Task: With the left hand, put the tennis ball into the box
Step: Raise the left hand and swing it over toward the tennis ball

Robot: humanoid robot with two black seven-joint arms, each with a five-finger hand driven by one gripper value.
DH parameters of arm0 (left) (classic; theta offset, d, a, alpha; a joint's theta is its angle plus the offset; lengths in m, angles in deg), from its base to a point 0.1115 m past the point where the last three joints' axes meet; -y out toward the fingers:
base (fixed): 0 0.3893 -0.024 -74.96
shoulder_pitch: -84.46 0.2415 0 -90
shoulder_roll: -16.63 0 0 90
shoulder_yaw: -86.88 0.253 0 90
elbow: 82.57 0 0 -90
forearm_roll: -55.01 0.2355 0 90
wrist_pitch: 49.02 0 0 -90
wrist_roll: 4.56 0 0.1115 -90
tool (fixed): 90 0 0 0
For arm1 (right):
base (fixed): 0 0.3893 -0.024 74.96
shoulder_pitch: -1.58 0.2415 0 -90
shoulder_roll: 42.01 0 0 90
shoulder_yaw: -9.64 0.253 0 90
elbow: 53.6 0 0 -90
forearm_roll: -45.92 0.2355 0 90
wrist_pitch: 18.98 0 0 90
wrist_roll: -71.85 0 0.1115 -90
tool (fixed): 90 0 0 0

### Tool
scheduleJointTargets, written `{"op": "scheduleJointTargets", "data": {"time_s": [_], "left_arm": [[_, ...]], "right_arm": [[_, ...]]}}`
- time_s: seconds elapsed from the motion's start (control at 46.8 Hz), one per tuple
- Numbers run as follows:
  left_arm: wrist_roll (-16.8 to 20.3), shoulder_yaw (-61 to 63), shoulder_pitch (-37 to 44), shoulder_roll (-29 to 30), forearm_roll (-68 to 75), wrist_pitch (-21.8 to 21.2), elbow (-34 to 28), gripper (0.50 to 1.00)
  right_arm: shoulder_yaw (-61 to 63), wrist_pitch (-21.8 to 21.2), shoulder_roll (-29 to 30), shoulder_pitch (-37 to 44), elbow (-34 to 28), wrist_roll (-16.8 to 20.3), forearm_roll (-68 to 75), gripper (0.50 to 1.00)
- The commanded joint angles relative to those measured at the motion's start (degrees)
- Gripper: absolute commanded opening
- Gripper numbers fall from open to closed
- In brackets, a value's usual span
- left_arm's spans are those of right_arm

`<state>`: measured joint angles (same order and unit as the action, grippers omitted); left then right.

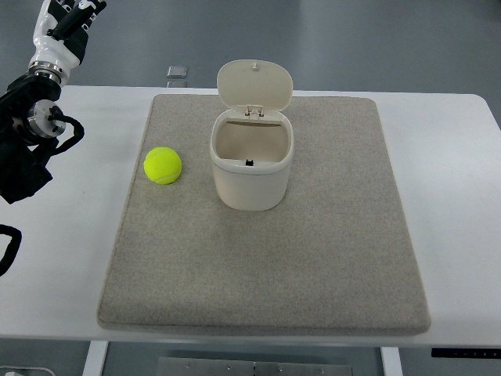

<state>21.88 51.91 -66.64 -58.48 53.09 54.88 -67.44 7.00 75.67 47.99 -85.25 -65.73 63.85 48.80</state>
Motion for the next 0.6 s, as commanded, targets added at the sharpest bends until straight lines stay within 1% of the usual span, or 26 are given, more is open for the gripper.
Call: {"op": "scheduleJointTargets", "data": {"time_s": [0.0,0.427,0.47,0.534,0.577], "left_arm": [[0.09,-0.01,0.19,-0.03,-0.01,-0.01,-0.01,0.879],[0.09,0.08,0.01,-0.03,0.52,-0.27,0.25,0.881],[0.09,0.52,0.63,0.23,0.61,0.25,2.7,0.879],[0.09,1.66,0.72,2.68,0.78,-0.54,6.92,0.879],[0.09,2.54,0.37,4.36,0.87,-0.54,7.9,0.879]], "right_arm": [[0.0,0.0,0.0,0.0,0.0,0.0,0.02,0.938],[0.0,0.0,0.0,0.0,0.0,0.0,0.02,0.938],[0.0,0.0,0.0,0.0,0.0,0.0,0.02,0.938],[0.0,0.0,0.0,0.0,0.0,0.0,0.02,0.938],[0.0,0.0,0.0,0.0,0.0,0.0,0.02,0.938]]}}
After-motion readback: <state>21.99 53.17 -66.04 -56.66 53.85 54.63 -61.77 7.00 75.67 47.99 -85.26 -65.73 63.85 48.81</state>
